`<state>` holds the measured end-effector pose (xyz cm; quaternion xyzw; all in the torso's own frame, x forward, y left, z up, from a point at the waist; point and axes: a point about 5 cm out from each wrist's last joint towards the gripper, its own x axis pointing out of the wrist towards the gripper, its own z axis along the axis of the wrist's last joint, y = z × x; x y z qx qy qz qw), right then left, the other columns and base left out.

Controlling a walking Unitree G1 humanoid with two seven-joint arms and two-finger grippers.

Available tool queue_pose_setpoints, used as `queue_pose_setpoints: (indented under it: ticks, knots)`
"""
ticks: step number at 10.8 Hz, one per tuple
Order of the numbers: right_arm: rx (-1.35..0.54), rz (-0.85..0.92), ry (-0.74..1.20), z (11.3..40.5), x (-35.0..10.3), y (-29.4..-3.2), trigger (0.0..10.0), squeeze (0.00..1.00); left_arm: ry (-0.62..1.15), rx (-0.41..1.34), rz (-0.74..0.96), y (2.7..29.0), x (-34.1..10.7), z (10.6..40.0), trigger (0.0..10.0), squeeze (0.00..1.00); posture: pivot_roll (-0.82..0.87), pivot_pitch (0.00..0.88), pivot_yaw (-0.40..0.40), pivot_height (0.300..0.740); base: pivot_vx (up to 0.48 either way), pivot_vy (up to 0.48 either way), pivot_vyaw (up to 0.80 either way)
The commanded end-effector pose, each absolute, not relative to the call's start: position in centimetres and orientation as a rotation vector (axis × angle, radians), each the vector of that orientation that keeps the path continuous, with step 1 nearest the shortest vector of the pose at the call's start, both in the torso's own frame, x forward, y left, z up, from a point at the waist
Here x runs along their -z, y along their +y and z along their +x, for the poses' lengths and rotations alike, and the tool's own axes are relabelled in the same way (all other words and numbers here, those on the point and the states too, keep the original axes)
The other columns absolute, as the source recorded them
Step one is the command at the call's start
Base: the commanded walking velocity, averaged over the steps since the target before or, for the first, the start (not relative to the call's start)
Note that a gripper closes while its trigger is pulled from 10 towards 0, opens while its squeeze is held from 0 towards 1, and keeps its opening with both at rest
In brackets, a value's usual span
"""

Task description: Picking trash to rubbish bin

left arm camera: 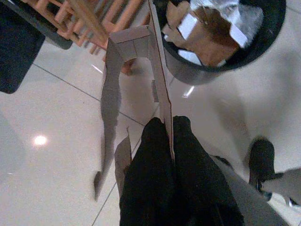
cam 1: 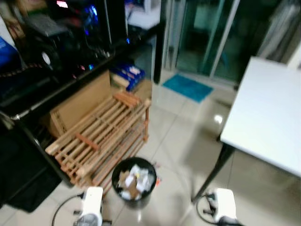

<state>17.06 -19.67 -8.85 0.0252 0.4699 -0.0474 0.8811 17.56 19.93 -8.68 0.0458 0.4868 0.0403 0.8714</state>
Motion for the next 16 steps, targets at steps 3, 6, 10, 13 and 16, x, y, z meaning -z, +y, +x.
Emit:
queue_pose_setpoints:
  ticks: [3,6,10,13,16]
  knots:
    - [0.070,0.062,0.969,17.64,8.74,-18.53,10.0,0.00,1.014,-0.113,0.118,21.30,8.45,17.51,10.0,0.00,0.02,0.014,-0.039,0.740,0.358,0.000,0.00]
    - [0.071,0.067,0.971,17.54,8.78,-18.55,10.0,0.00,1.015,-0.113,0.117,21.28,8.49,17.44,10.0,0.00,0.02,0.016,-0.039,0.740,0.359,0.000,0.00]
    - [0.064,0.067,0.966,17.64,8.74,-18.48,10.0,0.00,1.016,-0.111,0.116,21.16,8.51,17.44,10.0,0.00,0.02,0.018,-0.040,0.740,0.360,0.000,-0.32]
    - [0.050,0.055,0.975,17.57,8.79,-18.36,10.0,0.00,1.001,-0.098,0.106,20.88,8.43,17.70,10.0,0.00,0.02,0.017,-0.041,0.740,0.230,0.000,0.00]
    - [0.047,0.054,0.978,17.57,8.81,-18.29,10.0,0.00,0.983,-0.097,0.091,20.71,8.27,18.07,10.0,0.00,0.02,0.018,-0.042,0.740,0.000,0.000,0.00]
